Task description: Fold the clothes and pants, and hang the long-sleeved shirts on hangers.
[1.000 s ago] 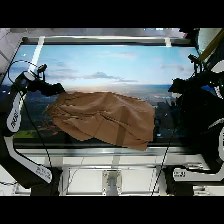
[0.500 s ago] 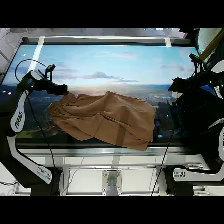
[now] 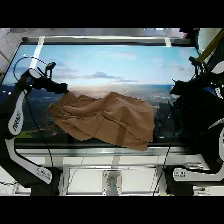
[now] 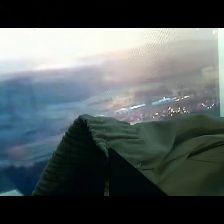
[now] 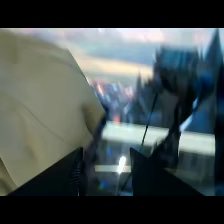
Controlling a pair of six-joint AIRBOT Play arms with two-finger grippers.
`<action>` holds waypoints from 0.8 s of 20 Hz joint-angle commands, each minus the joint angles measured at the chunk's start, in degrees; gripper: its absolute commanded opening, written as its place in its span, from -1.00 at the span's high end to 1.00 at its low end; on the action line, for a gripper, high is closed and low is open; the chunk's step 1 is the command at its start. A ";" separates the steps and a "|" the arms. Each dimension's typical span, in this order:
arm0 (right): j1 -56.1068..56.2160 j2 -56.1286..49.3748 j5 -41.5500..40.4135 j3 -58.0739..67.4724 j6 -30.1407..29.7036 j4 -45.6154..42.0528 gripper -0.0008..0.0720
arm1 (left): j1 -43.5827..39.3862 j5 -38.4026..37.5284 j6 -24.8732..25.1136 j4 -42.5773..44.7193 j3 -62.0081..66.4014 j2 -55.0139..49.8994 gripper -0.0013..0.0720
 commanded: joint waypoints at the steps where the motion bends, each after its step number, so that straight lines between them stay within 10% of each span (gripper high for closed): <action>1: -1.31 0.00 0.20 -6.64 0.26 0.48 0.02 | 2.97 -2.78 -0.22 0.09 0.04 4.50 0.92; 5: 0.46 -0.09 -13.81 -19.12 -1.95 12.70 -0.53 | 7.67 -7.56 -0.22 0.11 0.04 10.86 0.92; 16: 13.70 -8.37 -27.30 -21.75 -4.70 17.40 -0.53 | 16.17 -13.62 -0.85 0.09 0.02 22.77 0.92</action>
